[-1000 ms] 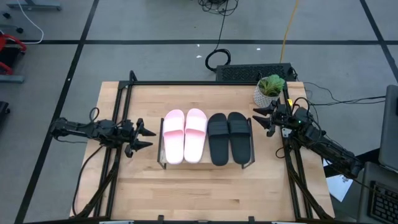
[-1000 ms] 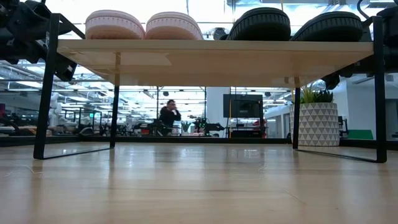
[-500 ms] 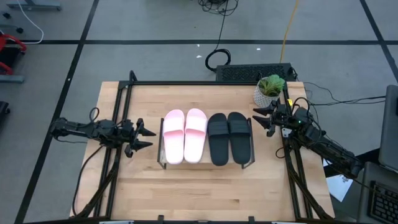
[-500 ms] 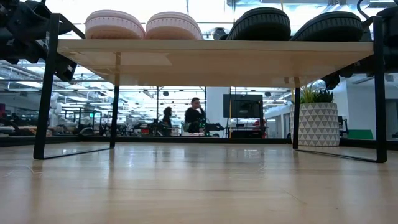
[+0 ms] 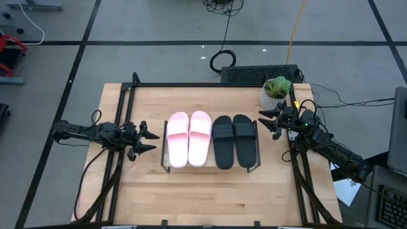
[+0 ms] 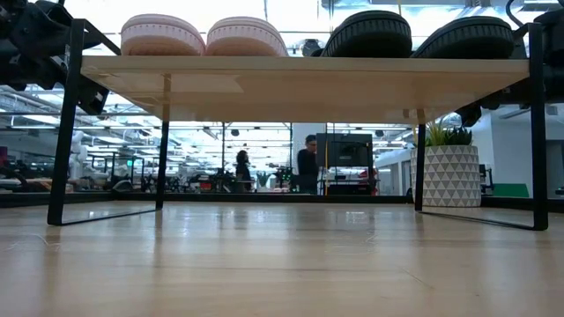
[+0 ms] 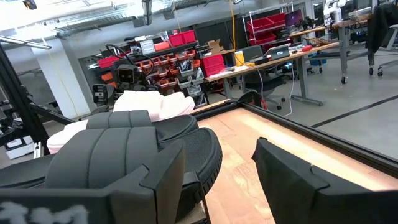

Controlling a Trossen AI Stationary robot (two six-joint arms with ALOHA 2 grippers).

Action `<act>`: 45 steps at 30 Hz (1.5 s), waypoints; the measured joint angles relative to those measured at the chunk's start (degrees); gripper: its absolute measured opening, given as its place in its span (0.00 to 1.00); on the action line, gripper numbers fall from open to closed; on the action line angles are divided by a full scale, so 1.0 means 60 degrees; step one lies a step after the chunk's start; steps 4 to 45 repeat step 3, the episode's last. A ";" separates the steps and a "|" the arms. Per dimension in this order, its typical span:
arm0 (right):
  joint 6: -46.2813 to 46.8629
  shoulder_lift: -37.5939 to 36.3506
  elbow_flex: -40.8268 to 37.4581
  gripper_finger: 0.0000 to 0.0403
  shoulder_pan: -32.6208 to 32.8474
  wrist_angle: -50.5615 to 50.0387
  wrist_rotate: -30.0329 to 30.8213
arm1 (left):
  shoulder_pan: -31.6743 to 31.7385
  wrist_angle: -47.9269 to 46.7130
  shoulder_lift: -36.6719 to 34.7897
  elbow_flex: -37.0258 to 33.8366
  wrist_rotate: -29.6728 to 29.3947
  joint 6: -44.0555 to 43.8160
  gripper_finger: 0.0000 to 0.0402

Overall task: Pick and place slides into the shelf
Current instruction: Return to Home Position

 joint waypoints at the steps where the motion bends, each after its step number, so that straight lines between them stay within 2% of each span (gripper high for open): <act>1: 0.0000 0.0000 0.0000 0.46 0.0000 0.0000 0.0000 | 0.0000 0.0000 -0.0003 0.0000 0.0007 0.0000 0.56; 45: 0.0002 0.0000 0.0002 0.46 0.0000 0.0000 -0.0001 | 0.0000 0.0000 -0.0004 0.0000 0.0042 0.0000 0.56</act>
